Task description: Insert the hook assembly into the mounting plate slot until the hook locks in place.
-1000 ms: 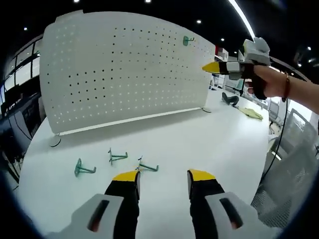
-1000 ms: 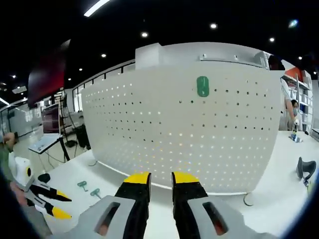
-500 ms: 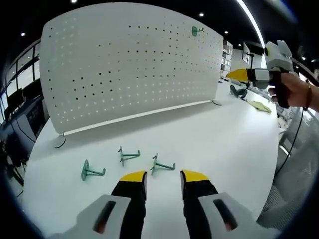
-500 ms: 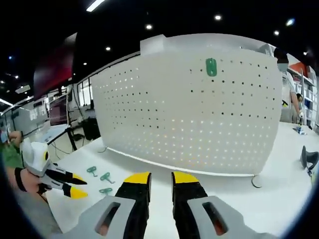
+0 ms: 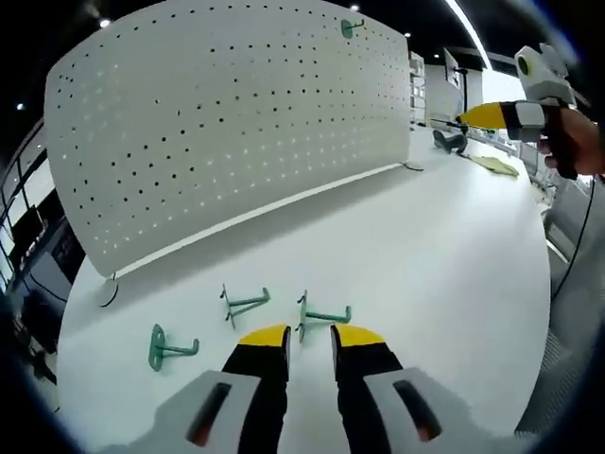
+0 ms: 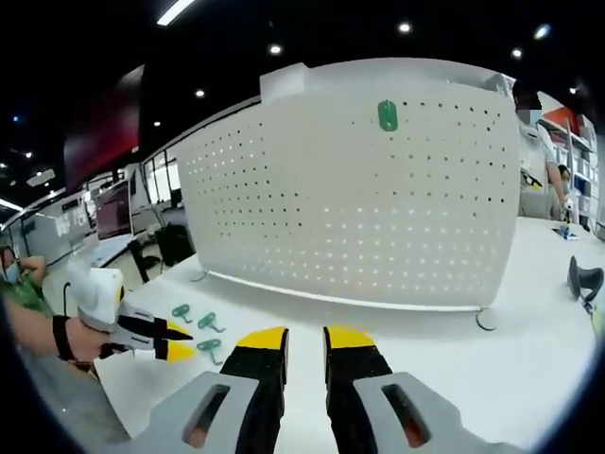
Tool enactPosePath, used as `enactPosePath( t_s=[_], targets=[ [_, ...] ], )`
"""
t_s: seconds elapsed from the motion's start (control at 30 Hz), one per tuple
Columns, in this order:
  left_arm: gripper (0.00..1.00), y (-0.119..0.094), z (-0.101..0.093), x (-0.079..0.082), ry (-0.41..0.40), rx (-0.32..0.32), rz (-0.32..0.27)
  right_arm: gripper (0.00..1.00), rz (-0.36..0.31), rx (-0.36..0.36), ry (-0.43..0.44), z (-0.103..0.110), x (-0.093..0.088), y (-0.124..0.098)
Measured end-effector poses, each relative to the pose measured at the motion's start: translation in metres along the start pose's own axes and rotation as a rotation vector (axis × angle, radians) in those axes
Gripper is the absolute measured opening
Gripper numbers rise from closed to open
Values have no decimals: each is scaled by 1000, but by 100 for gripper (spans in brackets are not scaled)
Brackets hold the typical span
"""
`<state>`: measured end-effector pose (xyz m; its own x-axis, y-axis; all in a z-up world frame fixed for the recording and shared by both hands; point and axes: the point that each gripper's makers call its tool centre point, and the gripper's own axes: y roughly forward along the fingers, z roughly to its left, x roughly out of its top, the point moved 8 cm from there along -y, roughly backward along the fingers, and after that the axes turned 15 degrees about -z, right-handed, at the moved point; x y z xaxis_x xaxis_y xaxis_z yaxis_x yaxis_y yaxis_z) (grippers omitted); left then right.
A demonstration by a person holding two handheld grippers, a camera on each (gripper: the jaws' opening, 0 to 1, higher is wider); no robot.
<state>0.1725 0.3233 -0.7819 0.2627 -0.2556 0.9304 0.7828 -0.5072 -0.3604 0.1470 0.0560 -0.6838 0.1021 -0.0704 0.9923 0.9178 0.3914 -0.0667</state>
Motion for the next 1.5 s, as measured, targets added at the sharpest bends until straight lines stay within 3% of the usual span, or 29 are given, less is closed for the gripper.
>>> enactPosePath(
  t_s=[0.17, 0.7, 0.97, 1.23, 1.5],
  targets=[
    [13, 6, 2, -2, 21, -8, 16, 14, 29, 9, 6, 6, -10, -5],
    [6, 18, 6, -9, 57, -55, 60, 14, 30, 1, 26, 7, -13, -11],
    [4, 17, 4, -6, 73, -60, 47, 14, 32, 10, 22, 12, -14, -10],
    [4, 10, -1, 0, 14, -72, 7, 14, 22, 27, 35, 16, -12, -7],
    [4, 1, -6, 16, -36, -80, -44, 16, 4, 57, 52, 23, -13, -3]
  ],
)
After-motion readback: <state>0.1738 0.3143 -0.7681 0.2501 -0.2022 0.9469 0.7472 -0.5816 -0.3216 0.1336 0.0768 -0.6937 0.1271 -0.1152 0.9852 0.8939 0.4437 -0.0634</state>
